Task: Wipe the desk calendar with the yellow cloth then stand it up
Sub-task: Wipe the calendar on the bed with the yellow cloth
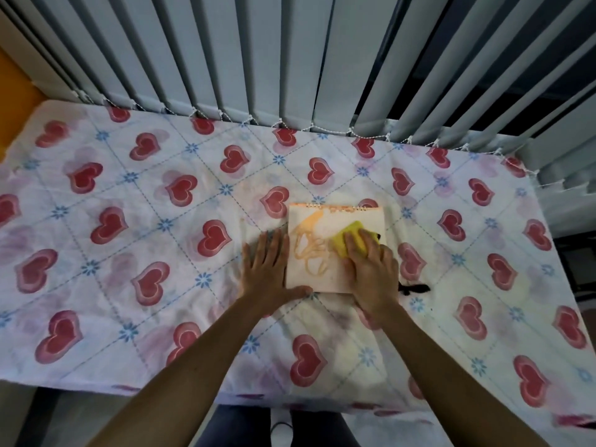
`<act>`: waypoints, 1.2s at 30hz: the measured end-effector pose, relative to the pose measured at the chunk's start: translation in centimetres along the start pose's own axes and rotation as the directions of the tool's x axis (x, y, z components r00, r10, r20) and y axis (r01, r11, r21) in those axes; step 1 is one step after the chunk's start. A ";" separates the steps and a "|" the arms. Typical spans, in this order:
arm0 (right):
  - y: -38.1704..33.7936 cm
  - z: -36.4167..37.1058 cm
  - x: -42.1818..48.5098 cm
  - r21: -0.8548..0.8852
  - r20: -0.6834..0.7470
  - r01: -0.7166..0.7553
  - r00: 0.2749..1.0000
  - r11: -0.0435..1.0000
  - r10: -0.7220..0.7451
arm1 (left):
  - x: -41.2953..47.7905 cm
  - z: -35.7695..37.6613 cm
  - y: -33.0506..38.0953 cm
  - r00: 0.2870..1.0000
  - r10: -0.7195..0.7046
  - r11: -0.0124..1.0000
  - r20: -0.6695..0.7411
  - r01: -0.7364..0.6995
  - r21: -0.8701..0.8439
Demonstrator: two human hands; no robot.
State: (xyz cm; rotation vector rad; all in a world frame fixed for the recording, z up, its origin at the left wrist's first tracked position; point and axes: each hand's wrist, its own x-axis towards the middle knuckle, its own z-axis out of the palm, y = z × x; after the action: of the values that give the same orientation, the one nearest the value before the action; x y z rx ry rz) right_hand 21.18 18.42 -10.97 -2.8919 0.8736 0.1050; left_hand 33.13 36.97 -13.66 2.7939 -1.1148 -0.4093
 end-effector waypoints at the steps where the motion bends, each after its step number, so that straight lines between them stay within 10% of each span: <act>1: 0.0 -0.3 1.1 0.008 -0.008 -0.101 0.995 0.995 0.101 | 0.0 0.0 0.0 1.000 0.005 1.000 -0.003 -0.005 -0.004; 5: -4.0 -1.1 6.6 0.079 -0.014 -0.395 0.918 0.915 0.397 | 0.0 0.1 0.1 1.000 -0.001 1.000 -0.028 0.001 0.002; 12: -6.2 0.2 5.4 0.094 -0.072 -0.072 0.994 0.993 0.078 | 0.1 0.3 0.1 1.000 -0.007 1.000 -0.017 0.007 0.018; 18: -2.1 -0.3 5.0 0.043 -0.141 -0.437 0.888 0.898 0.439 | 0.4 0.3 -0.4 1.000 0.017 0.999 0.008 -0.017 -0.035; 25: -7.3 0.1 6.2 0.053 -0.085 -0.020 0.996 0.998 0.024 | 0.6 0.2 -0.1 1.000 0.006 0.999 0.005 -0.006 -0.038; 30: -3.3 -0.2 3.7 -0.085 -0.042 0.329 0.942 0.941 -0.333 | 0.2 0.2 -0.3 1.000 0.020 0.997 0.011 -0.019 -0.077; 36: -5.9 -0.6 6.8 -0.051 -0.058 0.101 0.993 0.994 -0.104 | 0.3 0.3 -0.1 1.000 -0.005 0.997 0.006 0.005 -0.082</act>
State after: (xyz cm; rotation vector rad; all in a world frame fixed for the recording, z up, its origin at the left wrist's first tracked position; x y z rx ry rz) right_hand 30.13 19.54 -10.49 -2.9923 0.7401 0.0297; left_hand 33.32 36.89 -14.02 2.7267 -1.0670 -0.4527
